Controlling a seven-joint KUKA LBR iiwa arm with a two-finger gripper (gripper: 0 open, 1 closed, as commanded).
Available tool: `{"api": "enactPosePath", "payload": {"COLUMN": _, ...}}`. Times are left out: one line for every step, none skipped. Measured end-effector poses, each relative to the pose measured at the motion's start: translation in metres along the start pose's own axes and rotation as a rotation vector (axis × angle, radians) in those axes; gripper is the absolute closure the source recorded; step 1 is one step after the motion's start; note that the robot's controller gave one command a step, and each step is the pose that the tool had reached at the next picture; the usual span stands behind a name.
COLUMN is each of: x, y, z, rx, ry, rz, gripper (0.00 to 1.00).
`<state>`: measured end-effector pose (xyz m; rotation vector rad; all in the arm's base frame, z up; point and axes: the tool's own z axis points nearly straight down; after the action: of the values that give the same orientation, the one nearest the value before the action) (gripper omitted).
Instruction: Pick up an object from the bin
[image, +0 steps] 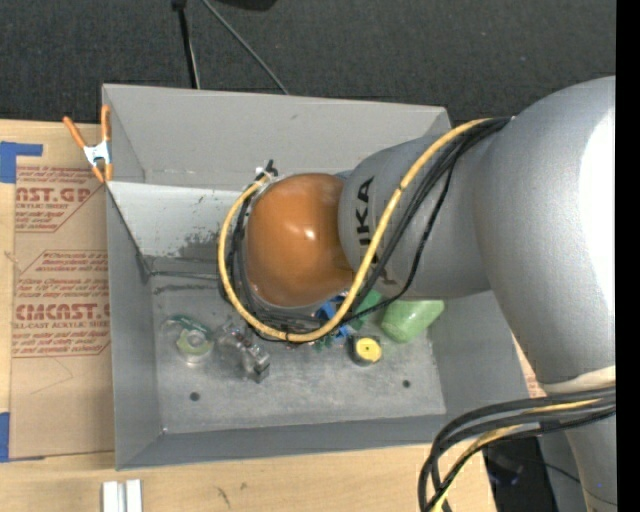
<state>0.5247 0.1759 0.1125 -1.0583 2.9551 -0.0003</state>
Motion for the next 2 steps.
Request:
{"api": "enactPosePath", "payload": {"x": 0.0, "y": 0.001, "z": 0.001, "rx": -0.002, "ry": 0.001, "rz": 0.0, "gripper": 0.0}}
{"api": "enactPosePath", "payload": {"x": -0.037, "y": 0.012, "z": 0.04, "rx": -0.003, "ry": -0.001, "rz": 0.056, "gripper": 0.0}}
